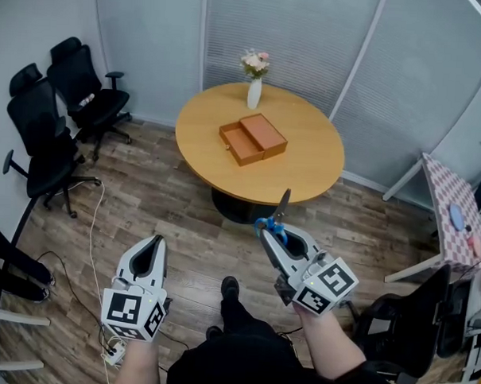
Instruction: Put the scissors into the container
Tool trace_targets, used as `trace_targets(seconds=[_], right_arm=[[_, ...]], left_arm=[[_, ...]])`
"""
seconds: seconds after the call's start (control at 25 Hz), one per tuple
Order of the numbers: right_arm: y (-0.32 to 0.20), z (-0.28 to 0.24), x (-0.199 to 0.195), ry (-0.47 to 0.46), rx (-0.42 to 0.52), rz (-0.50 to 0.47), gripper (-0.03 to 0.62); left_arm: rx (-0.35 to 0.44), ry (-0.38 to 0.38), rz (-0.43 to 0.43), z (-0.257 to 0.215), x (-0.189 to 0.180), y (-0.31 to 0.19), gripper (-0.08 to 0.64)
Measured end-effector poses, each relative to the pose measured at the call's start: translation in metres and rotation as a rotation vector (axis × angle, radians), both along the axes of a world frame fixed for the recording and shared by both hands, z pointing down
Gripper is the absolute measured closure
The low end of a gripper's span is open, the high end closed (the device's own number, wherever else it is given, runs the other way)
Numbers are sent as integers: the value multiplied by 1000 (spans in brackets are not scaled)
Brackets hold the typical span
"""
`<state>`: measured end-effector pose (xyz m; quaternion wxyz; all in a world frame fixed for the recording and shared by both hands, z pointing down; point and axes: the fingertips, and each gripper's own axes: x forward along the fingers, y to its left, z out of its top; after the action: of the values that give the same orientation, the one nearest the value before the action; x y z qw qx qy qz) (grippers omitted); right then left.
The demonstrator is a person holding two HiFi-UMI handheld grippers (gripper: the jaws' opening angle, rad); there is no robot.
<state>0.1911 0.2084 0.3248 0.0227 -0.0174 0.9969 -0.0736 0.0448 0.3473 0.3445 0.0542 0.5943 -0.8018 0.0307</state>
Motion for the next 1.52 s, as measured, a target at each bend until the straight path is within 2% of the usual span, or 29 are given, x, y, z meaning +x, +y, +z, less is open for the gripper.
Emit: trace_targets(seconds=[0.16, 0.44, 0.72, 0.88, 1.04, 1.24, 1.52], right_arm=[[-33, 13, -27, 11, -27, -6, 529], [-108, 26, -89, 29, -60, -27, 529], [-200, 23, -134, 30, -75, -22, 530], [-244, 17, -149, 20, -73, -9, 529], [-266, 12, -161, 10, -75, 1, 531], [-292, 16, -178, 14, -80, 48, 529], [-329, 36, -222, 55, -88, 167, 531]], left_arm=[[-27, 8, 5, 9, -20, -31, 541], [-53, 17, -2, 19, -77, -105, 541], [-29, 16, 1, 6, -128, -201, 541], [-3, -8, 28, -10, -140, -248, 541], [12, -20, 49, -18, -153, -275, 541], [18, -8, 88, -12, -178, -309, 541], [17, 26, 209, 12, -235, -367, 541]])
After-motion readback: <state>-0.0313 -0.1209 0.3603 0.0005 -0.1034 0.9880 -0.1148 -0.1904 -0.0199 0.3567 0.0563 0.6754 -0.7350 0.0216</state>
